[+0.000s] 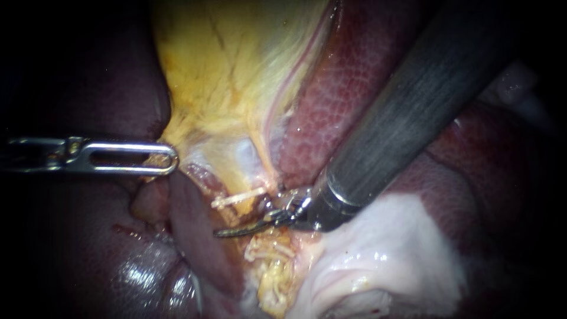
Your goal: Go back from the cut left tube
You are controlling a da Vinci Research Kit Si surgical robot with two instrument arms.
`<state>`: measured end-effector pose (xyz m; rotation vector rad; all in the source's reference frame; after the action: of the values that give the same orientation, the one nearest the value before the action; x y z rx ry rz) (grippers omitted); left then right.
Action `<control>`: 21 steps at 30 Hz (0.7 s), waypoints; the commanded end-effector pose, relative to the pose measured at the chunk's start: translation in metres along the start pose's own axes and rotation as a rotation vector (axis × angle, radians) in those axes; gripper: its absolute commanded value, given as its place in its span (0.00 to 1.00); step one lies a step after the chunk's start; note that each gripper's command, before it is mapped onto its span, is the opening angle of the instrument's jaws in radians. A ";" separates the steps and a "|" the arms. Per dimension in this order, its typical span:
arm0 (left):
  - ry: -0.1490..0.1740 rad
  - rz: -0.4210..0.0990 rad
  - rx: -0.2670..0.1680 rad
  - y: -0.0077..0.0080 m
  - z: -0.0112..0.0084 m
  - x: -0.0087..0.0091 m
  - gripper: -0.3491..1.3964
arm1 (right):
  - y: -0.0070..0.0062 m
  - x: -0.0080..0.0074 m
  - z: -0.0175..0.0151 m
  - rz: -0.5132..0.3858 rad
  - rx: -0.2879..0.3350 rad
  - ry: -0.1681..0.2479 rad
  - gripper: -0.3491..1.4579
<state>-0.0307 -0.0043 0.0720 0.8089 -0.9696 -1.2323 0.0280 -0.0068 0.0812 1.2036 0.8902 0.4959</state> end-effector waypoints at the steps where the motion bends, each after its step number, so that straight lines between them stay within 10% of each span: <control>1: 0.000 0.000 0.000 0.0000 0.0000 0.0000 0.00 | 0.0000 0.0000 0.0000 0.000 0.002 -0.002 0.00; 6: 0.000 0.000 0.000 0.0000 0.0000 0.0000 0.00 | -0.0001 -0.0001 -0.0001 0.005 -0.006 0.005 0.00; 9: 0.000 0.000 0.000 0.0000 0.0000 0.0000 0.00 | -0.0004 -0.0001 0.0000 -0.035 -0.030 0.037 0.59; 12: 0.000 0.000 0.000 0.0000 0.0000 0.0000 0.00 | -0.0005 0.0000 0.0001 -0.063 -0.032 0.075 0.84; 21: -0.002 0.000 0.002 0.0001 0.0000 0.0000 0.00 | -0.0011 -0.0002 0.0002 -0.076 -0.028 0.079 0.88</control>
<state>-0.0307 -0.0042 0.0721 0.8086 -0.9716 -1.2328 0.0279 -0.0075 0.0802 1.1270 0.9895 0.4958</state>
